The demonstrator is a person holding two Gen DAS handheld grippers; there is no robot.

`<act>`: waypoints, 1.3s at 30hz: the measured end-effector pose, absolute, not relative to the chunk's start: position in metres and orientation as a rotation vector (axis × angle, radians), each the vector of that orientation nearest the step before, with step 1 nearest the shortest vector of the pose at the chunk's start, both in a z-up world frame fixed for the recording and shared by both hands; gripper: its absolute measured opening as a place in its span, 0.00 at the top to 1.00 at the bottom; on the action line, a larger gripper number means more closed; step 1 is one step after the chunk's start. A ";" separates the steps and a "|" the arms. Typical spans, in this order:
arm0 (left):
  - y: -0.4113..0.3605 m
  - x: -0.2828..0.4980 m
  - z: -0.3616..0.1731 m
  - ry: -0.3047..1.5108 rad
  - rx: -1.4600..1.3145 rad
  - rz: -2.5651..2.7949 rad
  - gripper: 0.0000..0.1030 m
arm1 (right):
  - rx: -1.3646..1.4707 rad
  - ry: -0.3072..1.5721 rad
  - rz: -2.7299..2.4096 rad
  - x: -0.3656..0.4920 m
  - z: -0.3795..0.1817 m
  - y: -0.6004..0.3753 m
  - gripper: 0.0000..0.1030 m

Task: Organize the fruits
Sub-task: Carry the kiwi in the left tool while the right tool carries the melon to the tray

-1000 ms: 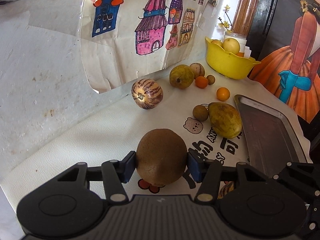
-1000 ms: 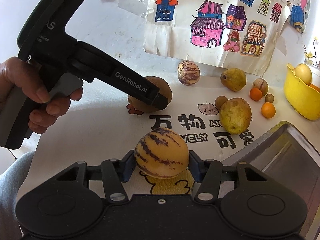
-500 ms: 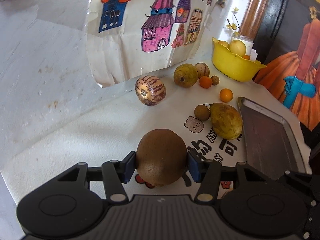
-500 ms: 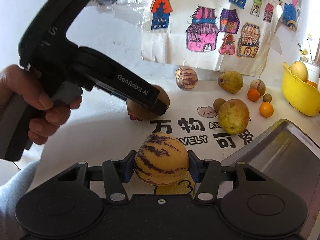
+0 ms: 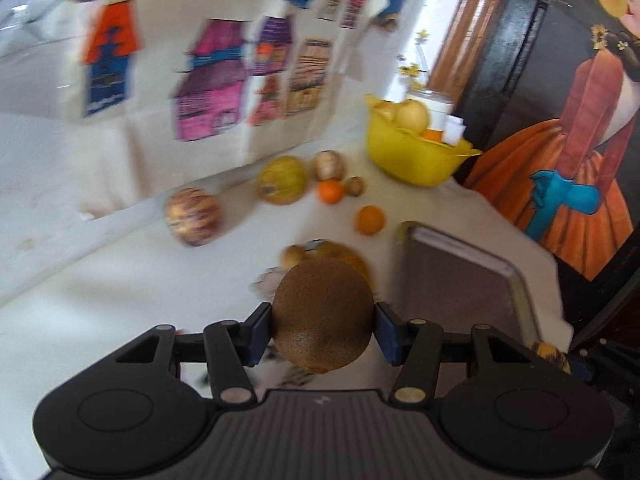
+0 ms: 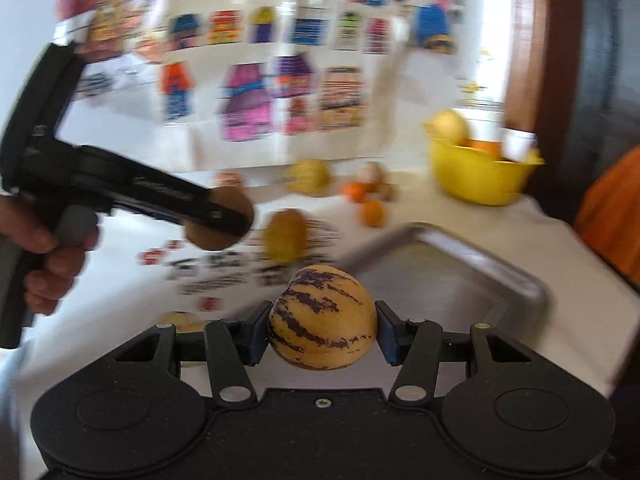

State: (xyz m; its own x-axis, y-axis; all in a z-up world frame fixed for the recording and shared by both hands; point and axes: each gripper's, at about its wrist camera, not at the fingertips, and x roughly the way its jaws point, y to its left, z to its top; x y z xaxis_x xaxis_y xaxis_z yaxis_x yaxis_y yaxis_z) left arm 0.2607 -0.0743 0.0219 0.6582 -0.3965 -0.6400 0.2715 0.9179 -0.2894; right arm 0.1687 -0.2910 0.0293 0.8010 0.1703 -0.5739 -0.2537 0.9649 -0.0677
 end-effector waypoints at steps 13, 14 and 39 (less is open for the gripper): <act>-0.192 0.327 0.013 0.741 -0.176 -0.586 0.44 | -0.173 0.623 -0.074 0.243 0.010 -0.385 0.47; -0.198 0.333 0.012 0.741 -0.174 -0.596 0.44 | -0.173 0.629 -0.083 0.248 0.009 -0.388 0.47; -0.230 0.356 -0.024 0.861 -0.068 -0.608 0.43 | -0.224 0.695 -0.094 0.269 -0.019 -0.377 0.46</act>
